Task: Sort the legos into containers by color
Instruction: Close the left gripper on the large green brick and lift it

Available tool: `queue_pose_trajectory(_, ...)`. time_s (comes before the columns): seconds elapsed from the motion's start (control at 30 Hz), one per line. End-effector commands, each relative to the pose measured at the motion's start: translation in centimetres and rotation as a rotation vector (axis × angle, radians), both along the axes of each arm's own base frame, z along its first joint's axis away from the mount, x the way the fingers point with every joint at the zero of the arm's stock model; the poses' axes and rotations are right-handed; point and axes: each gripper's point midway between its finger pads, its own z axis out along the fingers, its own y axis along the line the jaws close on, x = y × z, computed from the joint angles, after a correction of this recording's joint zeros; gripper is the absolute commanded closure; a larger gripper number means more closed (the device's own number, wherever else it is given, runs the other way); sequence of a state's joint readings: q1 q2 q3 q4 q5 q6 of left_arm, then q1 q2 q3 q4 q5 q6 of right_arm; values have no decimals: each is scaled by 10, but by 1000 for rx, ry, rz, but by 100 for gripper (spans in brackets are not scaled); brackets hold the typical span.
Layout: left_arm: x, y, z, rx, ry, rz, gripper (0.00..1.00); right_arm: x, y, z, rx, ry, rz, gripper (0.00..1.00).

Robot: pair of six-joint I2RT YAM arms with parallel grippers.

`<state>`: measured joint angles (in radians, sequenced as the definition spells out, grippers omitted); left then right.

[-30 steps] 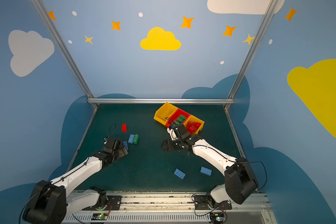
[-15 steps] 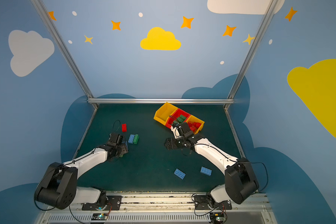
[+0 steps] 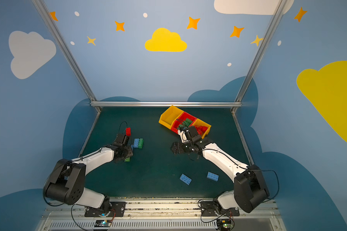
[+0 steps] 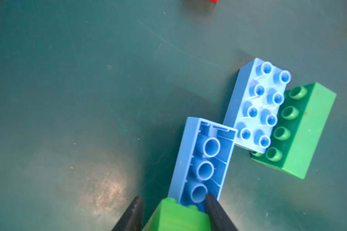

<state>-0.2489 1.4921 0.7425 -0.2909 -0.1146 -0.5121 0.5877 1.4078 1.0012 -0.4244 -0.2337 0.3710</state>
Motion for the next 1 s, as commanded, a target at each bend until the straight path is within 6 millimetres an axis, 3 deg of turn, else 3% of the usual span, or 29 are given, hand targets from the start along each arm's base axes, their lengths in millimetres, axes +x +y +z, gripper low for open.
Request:
queue_pose_trajectory(0.0, -12, -2, -6, -10, 58, -5, 54, -3, -8, 1, -11, -1, -27, 11)
queue_pose_trajectory(0.33, -18, -7, 0, -17, 46, -3, 71, -3, -17, 3, -8, -10, -58, 11)
queue_pose_trajectory(0.57, -20, -16, 10, -4, 43, -22, 77, -6, -23, 4, -9, -18, -71, 11)
queue_pose_trajectory(0.97, -6, -47, 74, -41, -44, -116, 76, -13, -28, 7, 25, -16, -78, 11)
